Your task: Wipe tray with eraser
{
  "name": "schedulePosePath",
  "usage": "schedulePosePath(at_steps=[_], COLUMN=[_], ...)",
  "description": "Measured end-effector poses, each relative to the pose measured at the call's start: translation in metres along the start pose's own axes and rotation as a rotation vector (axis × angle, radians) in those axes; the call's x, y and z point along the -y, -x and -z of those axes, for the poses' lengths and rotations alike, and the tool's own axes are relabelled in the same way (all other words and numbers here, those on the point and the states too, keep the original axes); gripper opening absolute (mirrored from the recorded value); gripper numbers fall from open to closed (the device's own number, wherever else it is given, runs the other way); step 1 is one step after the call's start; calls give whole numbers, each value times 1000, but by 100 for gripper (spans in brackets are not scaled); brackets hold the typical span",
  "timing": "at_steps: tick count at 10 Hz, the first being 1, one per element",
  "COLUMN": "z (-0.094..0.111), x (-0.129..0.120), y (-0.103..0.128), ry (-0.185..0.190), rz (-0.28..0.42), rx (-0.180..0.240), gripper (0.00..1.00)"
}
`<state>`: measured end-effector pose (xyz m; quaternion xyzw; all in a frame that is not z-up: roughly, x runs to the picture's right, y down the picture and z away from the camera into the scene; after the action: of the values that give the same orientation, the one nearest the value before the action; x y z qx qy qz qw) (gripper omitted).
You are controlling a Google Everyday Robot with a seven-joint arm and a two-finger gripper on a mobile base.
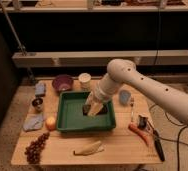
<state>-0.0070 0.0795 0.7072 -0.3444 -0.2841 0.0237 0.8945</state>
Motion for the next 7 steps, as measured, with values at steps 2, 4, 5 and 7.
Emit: schedulePosePath(at_steps=[2,4,5,7], z=[-2,-8,-24,-61], x=[0,1,5,14], y=[2,-1,0,2], ry=[3,7,10,15], rz=[4,8,28,62], rx=[0,9,21,42], gripper=[0,0,0,0])
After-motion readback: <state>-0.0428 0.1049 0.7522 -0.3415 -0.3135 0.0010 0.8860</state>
